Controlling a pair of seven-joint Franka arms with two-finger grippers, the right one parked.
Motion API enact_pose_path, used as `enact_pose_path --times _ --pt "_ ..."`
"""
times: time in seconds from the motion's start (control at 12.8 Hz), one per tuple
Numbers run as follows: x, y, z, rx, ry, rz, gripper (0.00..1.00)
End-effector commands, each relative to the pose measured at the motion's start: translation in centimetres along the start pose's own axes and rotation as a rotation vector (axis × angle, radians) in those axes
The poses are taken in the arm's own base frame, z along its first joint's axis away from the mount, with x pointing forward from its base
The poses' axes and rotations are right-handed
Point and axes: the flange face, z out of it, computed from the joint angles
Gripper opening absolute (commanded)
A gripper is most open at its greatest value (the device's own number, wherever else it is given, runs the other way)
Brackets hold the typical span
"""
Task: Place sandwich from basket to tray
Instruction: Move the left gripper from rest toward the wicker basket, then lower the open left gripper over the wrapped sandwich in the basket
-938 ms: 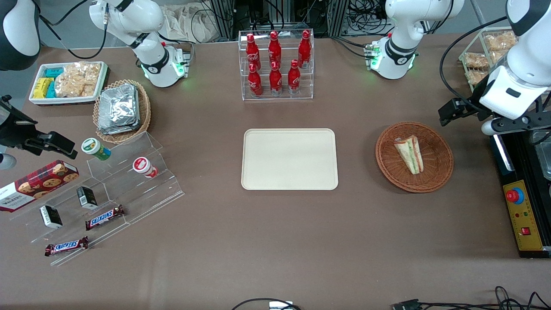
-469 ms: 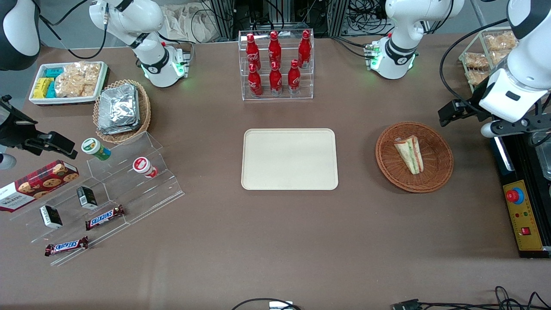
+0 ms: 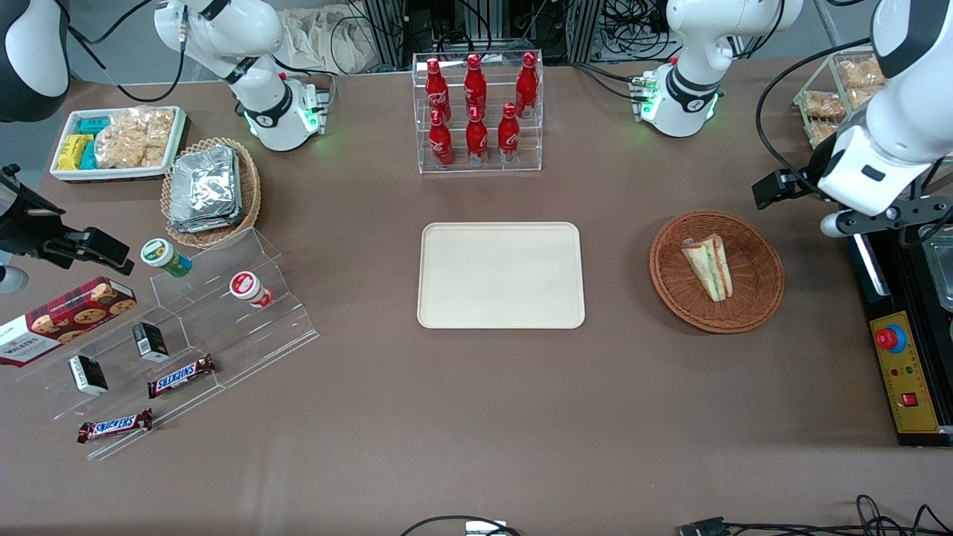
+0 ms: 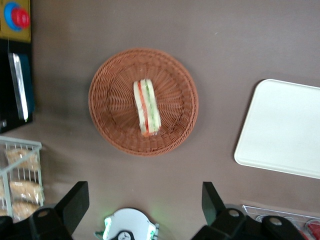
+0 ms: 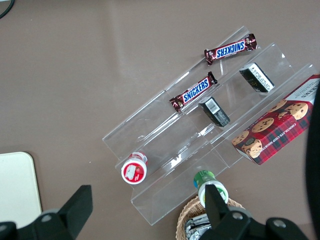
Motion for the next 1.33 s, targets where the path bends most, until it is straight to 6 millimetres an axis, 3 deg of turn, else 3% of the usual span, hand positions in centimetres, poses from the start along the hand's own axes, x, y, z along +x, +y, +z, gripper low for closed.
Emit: enact_pose_path --times 0.0,0.08,0.16,0.31,0.47,0.94,1.25 --pt "-5.0 -2.3 1.9 0.009 0.021 -0.083 1.0" --pt "-6.4 -4.0 2.9 -0.006 0.057 -0.102 1.0" --pt "-6.6 -4.4 3.2 -0.014 0.081 -0.102 1.0" --pt "-6.0 -4.3 3.7 -0.012 0.08 -0.102 1.0" --pt "-4.9 -3.9 5.6 -0.01 0.072 -0.103 1.0" --pt "3.3 -2.5 20.1 -0.021 0.057 -0.117 1.0" --pt "5.6 -2.2 27.8 -0.015 -0.017 -0.138 1.0"
